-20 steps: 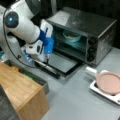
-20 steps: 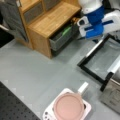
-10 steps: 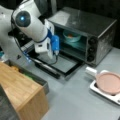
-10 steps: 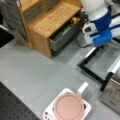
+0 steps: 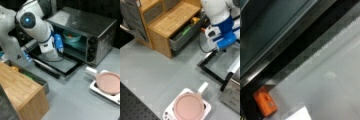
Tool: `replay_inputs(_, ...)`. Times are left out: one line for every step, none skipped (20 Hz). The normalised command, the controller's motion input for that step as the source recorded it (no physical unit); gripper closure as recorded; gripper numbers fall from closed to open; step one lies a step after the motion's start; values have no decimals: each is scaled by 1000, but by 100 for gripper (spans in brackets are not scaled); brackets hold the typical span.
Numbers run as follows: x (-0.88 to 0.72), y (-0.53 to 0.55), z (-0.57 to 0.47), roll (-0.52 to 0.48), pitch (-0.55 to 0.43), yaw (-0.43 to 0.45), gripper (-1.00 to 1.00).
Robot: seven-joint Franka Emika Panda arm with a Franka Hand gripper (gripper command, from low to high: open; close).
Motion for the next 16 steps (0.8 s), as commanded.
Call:
replay_inputs(184,97,-115,337,115,237,-100)
replay_inputs(180,105,-111,342,128,212,-100)
replay_inputs(170,119,-113,354,128,196,-100)
replay_inputs(159,120,-118,351,127,198,-100)
replay_inputs(150,118,-122,335,117,216,-100)
replay_inputs(146,118,-124,320,108,253,-100)
replay_inputs(144,119,-125,321,96,285,-100)
replay_inputs(153,115,-100,339,86,302,-100)
replay_inputs(150,142,-105,362,83,313,-100)
replay_inputs(152,160,-100,376,78,307,-100)
replay_inputs(149,185,-104,370,71,289,-100)
replay_inputs(151,196,-112,355,62,268,-100)
replay_inputs(155,202,-124,342,56,252,-100)
replay_inputs(162,200,-133,334,48,235,-100)
replay_inputs(170,201,-143,327,42,218,-100)
replay_inputs(170,226,-158,320,41,201,-100)
